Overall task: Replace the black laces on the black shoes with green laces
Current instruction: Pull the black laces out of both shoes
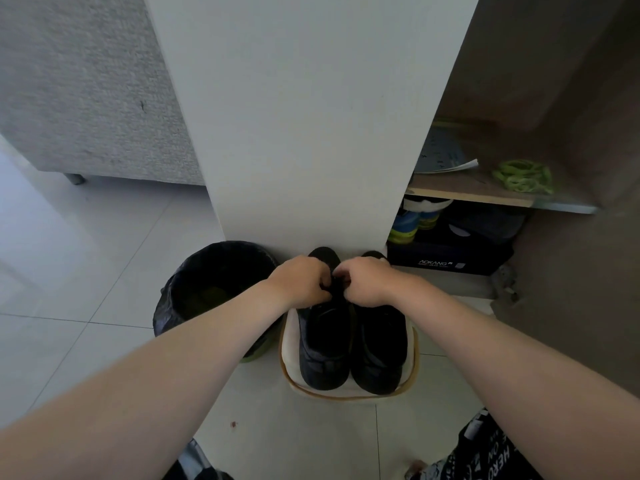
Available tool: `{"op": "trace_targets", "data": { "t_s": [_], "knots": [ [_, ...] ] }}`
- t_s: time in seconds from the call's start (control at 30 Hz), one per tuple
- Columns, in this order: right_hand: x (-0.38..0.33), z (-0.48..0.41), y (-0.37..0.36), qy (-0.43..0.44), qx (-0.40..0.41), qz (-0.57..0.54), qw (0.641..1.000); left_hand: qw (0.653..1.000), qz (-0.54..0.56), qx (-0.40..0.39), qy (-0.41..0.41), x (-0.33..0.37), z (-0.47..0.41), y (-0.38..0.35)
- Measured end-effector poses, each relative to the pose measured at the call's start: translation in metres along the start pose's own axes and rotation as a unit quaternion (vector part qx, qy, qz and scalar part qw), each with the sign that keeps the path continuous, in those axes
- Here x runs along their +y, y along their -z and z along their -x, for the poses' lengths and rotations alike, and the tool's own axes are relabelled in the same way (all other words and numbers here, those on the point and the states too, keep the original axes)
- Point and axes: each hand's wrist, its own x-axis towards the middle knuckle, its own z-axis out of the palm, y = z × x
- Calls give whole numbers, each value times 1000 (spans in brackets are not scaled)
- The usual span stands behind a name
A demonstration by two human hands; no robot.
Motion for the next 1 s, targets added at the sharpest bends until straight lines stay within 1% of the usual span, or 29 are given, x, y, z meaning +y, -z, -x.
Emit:
{"op": "trace_targets", "data": {
  "t_s": [0.07, 0.13, 0.23, 0.27, 0.3, 0.33, 0.37, 0.4, 0.43, 0.47, 0.5, 0.53, 0.57, 0.6, 0.63, 0.67, 0.73, 0.77, 0.8, 0.83, 0.87, 0.93, 1.0],
  "knots": [
    [3, -2, -2, 5, -7, 47, 999, 999, 29, 14, 13, 0, -2, 0],
    [6, 0, 2, 4, 15, 37, 999, 999, 28, 3, 15, 0, -3, 1],
    [9, 0, 10, 14, 73, -53, 996, 1000, -9, 23, -1, 1, -5, 0],
    [9, -1, 10, 22, 81, -104, 991, 999, -17, 26, -2, 2, -6, 0],
    [8, -2, 10, 32, 82, -169, 982, 1000, -3, 21, -1, 2, -6, 0],
    [7, -4, 9, 36, 85, -229, 969, 999, 42, 7, 7, 2, -7, 0],
    [6, -6, 7, 33, 99, -270, 957, 994, 110, -6, 25, 2, -7, 0],
    [5, -8, 7, 23, 125, -283, 951, 982, 180, -7, 53, 1, -6, 1],
    [6, -9, 7, 5, 159, -265, 951, 964, 252, 7, 82, -1, -6, 2],
    [8, -10, 7, -13, 187, -225, 956, 943, 309, 29, 122, -3, -6, 2],
    [10, -9, 7, -26, 203, -181, 962, 920, 352, 48, 167, -6, -7, 3],
    [11, -7, 9, -26, 211, -149, 966, 904, 370, 56, 209, -10, -7, 4],
    [12, -6, 9, -19, 208, -136, 969, 904, 355, 41, 235, -14, -7, 7],
    [12, -5, 9, -9, 193, -132, 972, 915, 317, 9, 252, -16, -5, 11],
    [10, -5, 8, -6, 167, -129, 978, 926, 272, -34, 260, -18, -3, 17],
    [8, -6, 6, -8, 135, -121, 983, 930, 238, -88, 267, -18, 1, 23],
    [4, -6, 1, -7, 83, -107, 991, 917, 196, -206, 280, -19, 9, 37],
    [2, -5, -1, -5, 70, -109, 992, 907, 171, -263, 280, -20, 14, 43],
    [0, -6, -3, -7, 69, -114, 991, 897, 143, -310, 280, -19, 19, 48],
    [-2, -6, -3, -12, 73, -116, 990, 893, 111, -337, 276, -20, 22, 51],
    [-3, -6, -3, -17, 76, -113, 991, 895, 75, -344, 274, -20, 25, 52],
    [-7, -6, -1, -25, 69, -99, 992, 906, -23, -327, 268, -19, 30, 54],
    [-8, -6, 0, -30, 63, -97, 993, 921, -133, -270, 249, -16, 30, 50]
  ]
}}
